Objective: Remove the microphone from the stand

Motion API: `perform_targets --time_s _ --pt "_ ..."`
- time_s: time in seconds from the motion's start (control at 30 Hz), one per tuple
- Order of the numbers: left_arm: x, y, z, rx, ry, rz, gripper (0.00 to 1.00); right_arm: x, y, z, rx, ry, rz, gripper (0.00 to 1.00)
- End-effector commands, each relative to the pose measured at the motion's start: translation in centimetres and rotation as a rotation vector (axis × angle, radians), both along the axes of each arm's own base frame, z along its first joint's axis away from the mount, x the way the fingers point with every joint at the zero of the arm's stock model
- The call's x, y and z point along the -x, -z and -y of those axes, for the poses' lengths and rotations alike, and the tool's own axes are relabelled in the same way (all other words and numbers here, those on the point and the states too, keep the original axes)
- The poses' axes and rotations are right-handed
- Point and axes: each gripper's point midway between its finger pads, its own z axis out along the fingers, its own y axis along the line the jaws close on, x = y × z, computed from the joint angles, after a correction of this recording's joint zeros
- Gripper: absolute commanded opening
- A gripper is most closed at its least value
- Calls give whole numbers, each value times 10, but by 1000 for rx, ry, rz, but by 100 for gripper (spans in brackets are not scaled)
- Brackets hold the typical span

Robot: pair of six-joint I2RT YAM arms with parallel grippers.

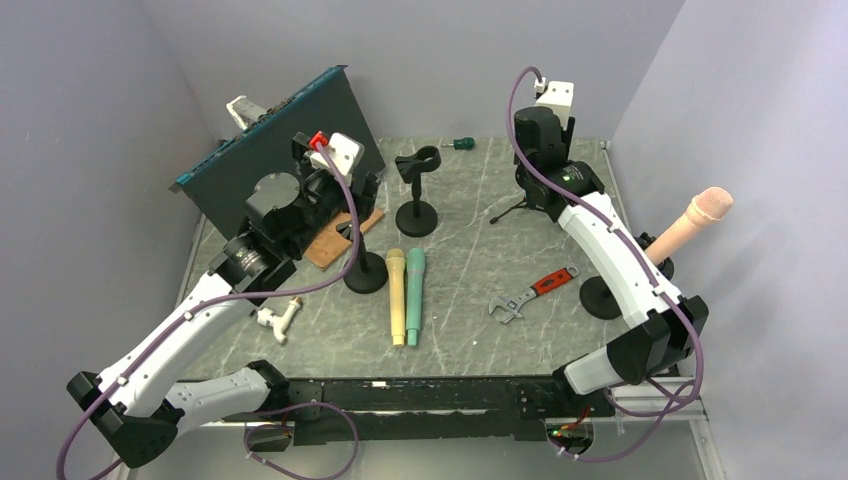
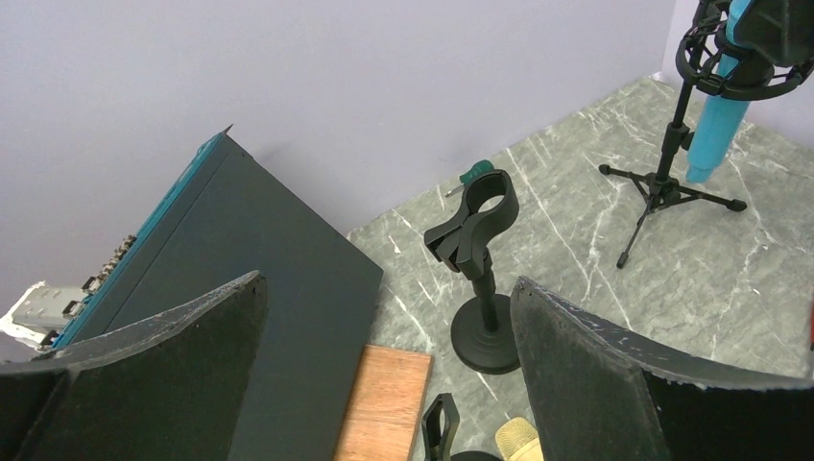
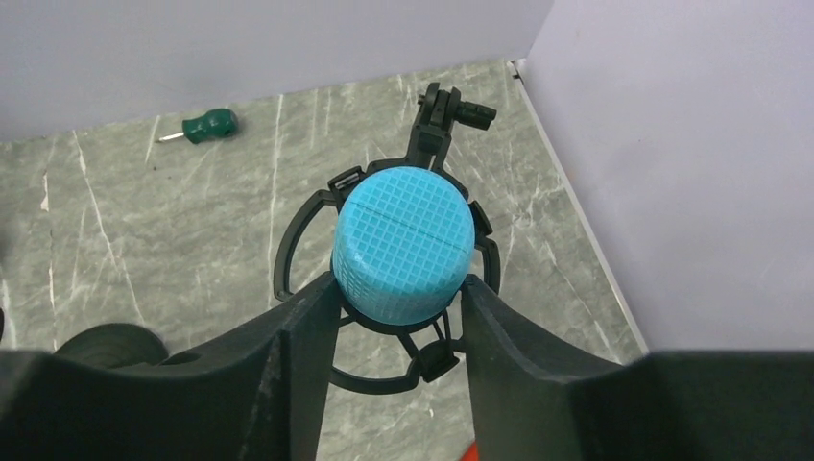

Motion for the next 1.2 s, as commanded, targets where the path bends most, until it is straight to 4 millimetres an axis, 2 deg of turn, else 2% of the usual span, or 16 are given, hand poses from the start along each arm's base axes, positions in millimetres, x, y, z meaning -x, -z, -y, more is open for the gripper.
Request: perform_targets --time_s 0.0,0.1,0.23,0.43,0.53,0.6,0.8,0.9,1.0,1.07,1.17 --pt "5 -17 -5 26 -11 50 99 -5 -34 3 -15 12 99 46" --pt "0 -12 -7 18 -30 50 100 -5 -47 4 -9 11 116 39" --pt "0 -9 2 17 2 27 99 -3 -65 6 0 5 153 31" --pt "-1 -9 -1 18 -11 34 99 5 -113 8 4 -22 230 21" --pt "-1 -9 1 19 -2 25 99 19 -144 9 -36 -46 312 18" --pt "1 -11 3 28 12 24 99 35 -165 9 -84 -82 392 16" --pt "-1 -9 -3 20 -20 37 99 75 -207 7 -206 -185 581 8" --pt "-2 -8 2 16 -4 24 99 90 -218 6 -246 -224 644 4" --pt "1 -10 3 29 12 23 99 98 -220 4 -269 -260 676 3" --pt "2 -11 1 30 3 32 99 98 -218 -2 -283 -286 667 2" --pt "-2 -7 -2 16 -21 34 99 91 -207 -22 -292 -375 599 2"
